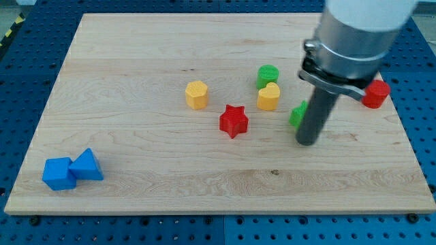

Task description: Push the red star closer to the red circle

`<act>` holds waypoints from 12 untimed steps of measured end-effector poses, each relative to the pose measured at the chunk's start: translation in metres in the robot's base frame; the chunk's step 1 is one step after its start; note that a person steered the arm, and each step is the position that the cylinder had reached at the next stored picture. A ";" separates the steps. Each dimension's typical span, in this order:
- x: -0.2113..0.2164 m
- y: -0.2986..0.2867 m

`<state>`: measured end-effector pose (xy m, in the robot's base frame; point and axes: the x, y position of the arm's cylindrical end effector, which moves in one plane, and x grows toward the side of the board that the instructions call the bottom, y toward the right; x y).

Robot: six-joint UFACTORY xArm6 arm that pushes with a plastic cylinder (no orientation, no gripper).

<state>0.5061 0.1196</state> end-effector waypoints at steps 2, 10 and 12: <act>-0.041 -0.068; 0.038 -0.150; 0.054 -0.094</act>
<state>0.5606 0.0260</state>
